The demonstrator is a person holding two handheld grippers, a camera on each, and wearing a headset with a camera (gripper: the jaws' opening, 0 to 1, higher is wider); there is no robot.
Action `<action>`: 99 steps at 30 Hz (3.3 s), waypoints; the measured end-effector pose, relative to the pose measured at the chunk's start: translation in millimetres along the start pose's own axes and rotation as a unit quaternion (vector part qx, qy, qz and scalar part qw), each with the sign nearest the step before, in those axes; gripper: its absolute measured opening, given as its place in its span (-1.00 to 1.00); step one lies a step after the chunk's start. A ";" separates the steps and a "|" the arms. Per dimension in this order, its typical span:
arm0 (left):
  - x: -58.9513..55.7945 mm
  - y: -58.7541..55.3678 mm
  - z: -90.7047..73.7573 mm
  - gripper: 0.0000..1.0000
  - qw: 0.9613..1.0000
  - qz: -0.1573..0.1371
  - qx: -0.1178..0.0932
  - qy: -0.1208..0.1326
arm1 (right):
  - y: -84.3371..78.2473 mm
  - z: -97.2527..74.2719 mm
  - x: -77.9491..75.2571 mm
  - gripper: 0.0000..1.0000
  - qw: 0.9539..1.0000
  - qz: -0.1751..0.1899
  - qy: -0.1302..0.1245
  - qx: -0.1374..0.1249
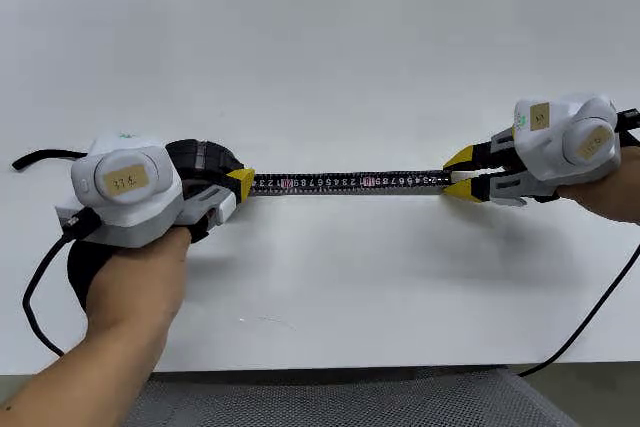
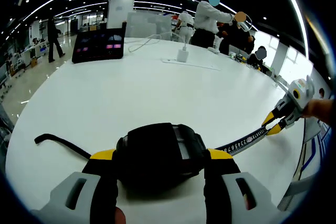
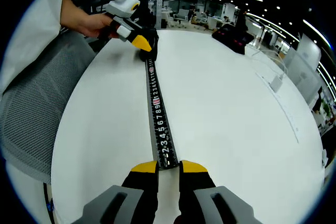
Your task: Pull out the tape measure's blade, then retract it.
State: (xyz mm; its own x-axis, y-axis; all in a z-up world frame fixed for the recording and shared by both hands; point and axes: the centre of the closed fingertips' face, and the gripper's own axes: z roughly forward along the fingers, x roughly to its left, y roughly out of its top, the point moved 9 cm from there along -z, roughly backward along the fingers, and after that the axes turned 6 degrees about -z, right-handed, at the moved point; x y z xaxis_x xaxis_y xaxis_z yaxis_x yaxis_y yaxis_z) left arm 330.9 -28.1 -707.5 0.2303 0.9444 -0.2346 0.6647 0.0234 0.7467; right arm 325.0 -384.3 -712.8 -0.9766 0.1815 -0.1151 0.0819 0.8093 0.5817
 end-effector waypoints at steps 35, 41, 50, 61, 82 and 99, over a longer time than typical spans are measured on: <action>0.8 1.5 -0.8 0.18 1.000 0.008 0.011 0.004 | -0.1 1.0 -3.1 -0.82 1.000 -0.005 0.008 0.008; 0.9 1.3 -0.8 0.18 1.000 0.006 0.012 0.003 | 0.1 1.6 -3.7 -0.82 1.000 -0.004 0.008 0.009; 0.9 1.0 -0.5 0.18 1.000 0.004 0.013 -0.002 | 9.5 6.0 -3.8 -0.82 1.000 -0.008 0.012 -0.001; 0.9 1.0 -1.3 0.18 1.000 -0.002 0.016 -0.008 | 20.9 15.1 -4.2 -0.82 1.000 -0.012 0.019 -0.011; 3.0 3.4 -0.1 0.18 1.000 -0.010 0.019 -0.015 | 36.8 25.8 -8.0 -0.82 0.999 -0.013 0.025 -0.030; 6.9 3.7 0.5 0.18 1.000 -0.016 0.018 -0.017 | 49.6 36.8 -9.8 -0.82 0.999 -0.006 0.026 -0.043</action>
State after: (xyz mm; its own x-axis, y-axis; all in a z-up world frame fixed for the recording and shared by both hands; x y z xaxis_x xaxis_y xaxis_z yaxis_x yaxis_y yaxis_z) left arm 335.3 -21.7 -706.6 0.2321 0.9314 -0.2804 0.6969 0.0419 0.7160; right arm 346.0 -325.4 -712.5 -0.9867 0.1403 -0.0819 0.0541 0.7595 0.6483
